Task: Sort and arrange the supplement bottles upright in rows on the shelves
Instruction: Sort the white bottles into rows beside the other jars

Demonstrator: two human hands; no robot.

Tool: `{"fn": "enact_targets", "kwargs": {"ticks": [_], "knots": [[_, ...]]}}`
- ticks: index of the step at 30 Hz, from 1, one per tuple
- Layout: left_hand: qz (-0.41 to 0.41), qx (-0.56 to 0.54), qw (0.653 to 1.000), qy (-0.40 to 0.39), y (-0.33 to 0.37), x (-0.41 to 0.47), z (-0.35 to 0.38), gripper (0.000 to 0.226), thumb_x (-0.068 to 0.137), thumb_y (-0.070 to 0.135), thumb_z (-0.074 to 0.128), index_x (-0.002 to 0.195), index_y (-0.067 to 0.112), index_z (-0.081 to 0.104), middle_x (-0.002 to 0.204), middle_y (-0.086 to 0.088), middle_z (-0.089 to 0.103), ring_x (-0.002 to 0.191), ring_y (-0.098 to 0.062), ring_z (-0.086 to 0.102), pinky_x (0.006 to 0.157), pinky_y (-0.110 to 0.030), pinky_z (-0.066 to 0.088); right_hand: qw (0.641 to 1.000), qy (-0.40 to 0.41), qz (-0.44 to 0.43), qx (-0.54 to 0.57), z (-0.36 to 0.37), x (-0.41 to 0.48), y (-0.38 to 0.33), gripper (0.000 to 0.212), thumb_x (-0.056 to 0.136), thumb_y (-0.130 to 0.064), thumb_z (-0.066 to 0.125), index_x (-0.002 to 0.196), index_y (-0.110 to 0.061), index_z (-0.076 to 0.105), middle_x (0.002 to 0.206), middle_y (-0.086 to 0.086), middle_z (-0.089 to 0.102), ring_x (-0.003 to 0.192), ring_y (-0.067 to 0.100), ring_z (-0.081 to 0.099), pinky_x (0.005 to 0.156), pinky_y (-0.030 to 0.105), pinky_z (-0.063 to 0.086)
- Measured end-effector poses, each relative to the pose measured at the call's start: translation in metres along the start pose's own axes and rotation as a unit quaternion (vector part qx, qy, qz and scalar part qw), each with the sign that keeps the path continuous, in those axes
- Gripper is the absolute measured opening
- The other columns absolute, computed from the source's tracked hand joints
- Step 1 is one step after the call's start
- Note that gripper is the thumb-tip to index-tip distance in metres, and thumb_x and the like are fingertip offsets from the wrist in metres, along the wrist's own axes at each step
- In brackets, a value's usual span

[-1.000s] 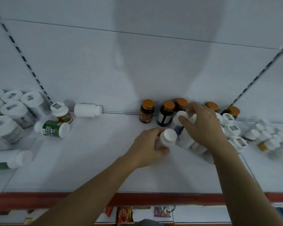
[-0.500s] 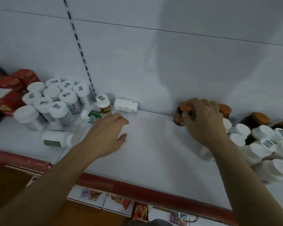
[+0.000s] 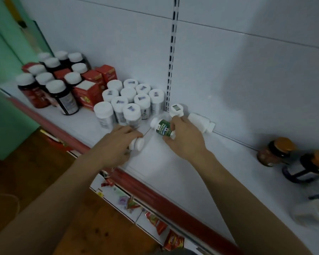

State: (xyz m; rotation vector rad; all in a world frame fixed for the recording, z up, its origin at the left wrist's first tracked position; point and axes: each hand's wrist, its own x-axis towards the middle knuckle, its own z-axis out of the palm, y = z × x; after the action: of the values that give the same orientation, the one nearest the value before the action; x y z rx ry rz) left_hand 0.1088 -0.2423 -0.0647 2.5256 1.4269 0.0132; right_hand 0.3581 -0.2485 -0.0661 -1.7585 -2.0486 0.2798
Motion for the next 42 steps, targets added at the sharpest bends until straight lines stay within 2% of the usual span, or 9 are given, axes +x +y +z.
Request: {"fn": "enact_targets", "kwargs": {"ticks": [4, 12, 18, 22, 27, 32, 37, 40, 42], "knots": [[0.0, -0.078, 0.995, 0.058, -0.003, -0.005, 0.001, 0.045, 0.083, 0.025, 0.077, 0.119, 0.041, 0.054, 0.115, 0.013, 0.055, 0.105, -0.018, 0.05, 0.087, -0.045, 0.049, 0.999, 0.013, 0.043, 0.023, 0.003, -0.004, 0.006, 0.045, 0.083, -0.034, 0.074, 0.113, -0.013, 0.048, 0.11, 0.006, 0.057, 0.097, 0.029, 0.057, 0.07, 0.035, 0.042], [0.019, -0.368, 0.924, 0.102, 0.057, 0.026, -0.022, 0.039, 0.085, 0.027, 0.081, 0.114, 0.038, 0.058, 0.114, 0.02, 0.066, 0.109, -0.002, 0.062, 0.084, -0.026, 0.052, 0.972, -0.16, 0.144, -0.095, -0.038, -0.038, 0.043, 0.075, 0.076, -0.059, 0.065, 0.139, -0.029, 0.038, 0.124, 0.002, 0.052, 0.113, 0.026, 0.052, 0.095, 0.042, 0.038], [0.056, -0.472, 0.877, 0.066, 0.108, 0.069, -0.015, 0.037, 0.086, 0.019, 0.08, 0.113, 0.035, 0.061, 0.112, 0.009, 0.069, 0.108, -0.013, 0.066, 0.087, -0.038, 0.059, 0.973, -0.041, 0.214, 0.082, -0.093, -0.078, 0.076, 0.063, 0.072, -0.042, 0.084, 0.113, -0.023, 0.04, 0.098, -0.005, 0.058, 0.09, 0.021, 0.06, 0.073, 0.039, 0.052], [0.11, -0.437, 0.893, 0.022, 0.15, 0.095, 0.003, 0.041, 0.083, 0.018, 0.082, 0.111, 0.035, 0.059, 0.11, 0.015, 0.067, 0.108, -0.01, 0.064, 0.083, -0.034, 0.06, 0.97, 0.057, 0.232, 0.045, -0.147, -0.119, 0.095, 0.061, 0.071, -0.033, 0.087, 0.113, -0.022, 0.042, 0.093, -0.005, 0.056, 0.085, 0.017, 0.057, 0.068, 0.031, 0.048], [0.206, -0.418, 0.883, -0.063, 0.219, 0.104, 0.03, 0.046, 0.079, 0.025, 0.085, 0.117, 0.035, 0.061, 0.114, 0.021, 0.064, 0.113, -0.005, 0.061, 0.08, -0.028, 0.06, 0.951, 0.018, 0.3, -0.073, -0.188, -0.165, 0.125, 0.063, 0.072, -0.035, 0.086, 0.122, -0.021, 0.051, 0.112, 0.0, 0.059, 0.099, 0.025, 0.058, 0.08, 0.038, 0.05], [0.273, -0.396, 0.871, -0.103, 0.28, 0.103, 0.049, 0.049, 0.08, 0.029, 0.085, 0.123, 0.034, 0.061, 0.12, 0.012, 0.059, 0.111, -0.003, 0.057, 0.08, -0.034, 0.061, 0.928, -0.003, 0.333, -0.166, -0.192, -0.184, 0.134, 0.055, 0.078, -0.045, 0.076, 0.123, -0.032, 0.047, 0.098, -0.006, 0.047, 0.104, 0.025, 0.052, 0.082, 0.04, 0.036], [0.28, -0.386, 0.866, -0.154, 0.289, 0.106, 0.048, 0.062, 0.08, 0.031, 0.085, 0.135, 0.037, 0.056, 0.131, 0.019, 0.058, 0.119, 0.001, 0.056, 0.092, -0.028, 0.057, 0.938, -0.006, 0.328, -0.114, -0.197, -0.185, 0.144, 0.043, 0.085, -0.041, 0.072, 0.123, -0.026, 0.058, 0.108, -0.003, 0.066, 0.099, 0.023, 0.061, 0.085, 0.042, 0.053], [0.279, -0.223, 0.933, -0.047, 0.246, 0.127, 0.035, 0.057, 0.089, 0.028, 0.074, 0.142, 0.03, 0.053, 0.137, 0.014, 0.055, 0.122, -0.004, 0.053, 0.1, -0.022, 0.045, 0.949, 0.029, 0.308, -0.064, -0.201, -0.185, 0.147, 0.021, 0.09, -0.038, 0.069, 0.108, -0.032, 0.059, 0.103, -0.004, 0.063, 0.088, 0.018, 0.059, 0.076, 0.032, 0.051], [0.228, -0.133, 0.962, 0.067, 0.204, 0.148, 0.024, 0.052, 0.089, 0.016, 0.071, 0.139, 0.02, 0.056, 0.136, 0.0, 0.057, 0.124, -0.022, 0.054, 0.103, -0.039, 0.046, 0.953, 0.057, 0.293, -0.055, -0.2, -0.18, 0.147, 0.015, 0.091, -0.038, 0.067, 0.099, -0.039, 0.055, 0.103, -0.006, 0.061, 0.087, 0.016, 0.058, 0.075, 0.03, 0.049]]}}
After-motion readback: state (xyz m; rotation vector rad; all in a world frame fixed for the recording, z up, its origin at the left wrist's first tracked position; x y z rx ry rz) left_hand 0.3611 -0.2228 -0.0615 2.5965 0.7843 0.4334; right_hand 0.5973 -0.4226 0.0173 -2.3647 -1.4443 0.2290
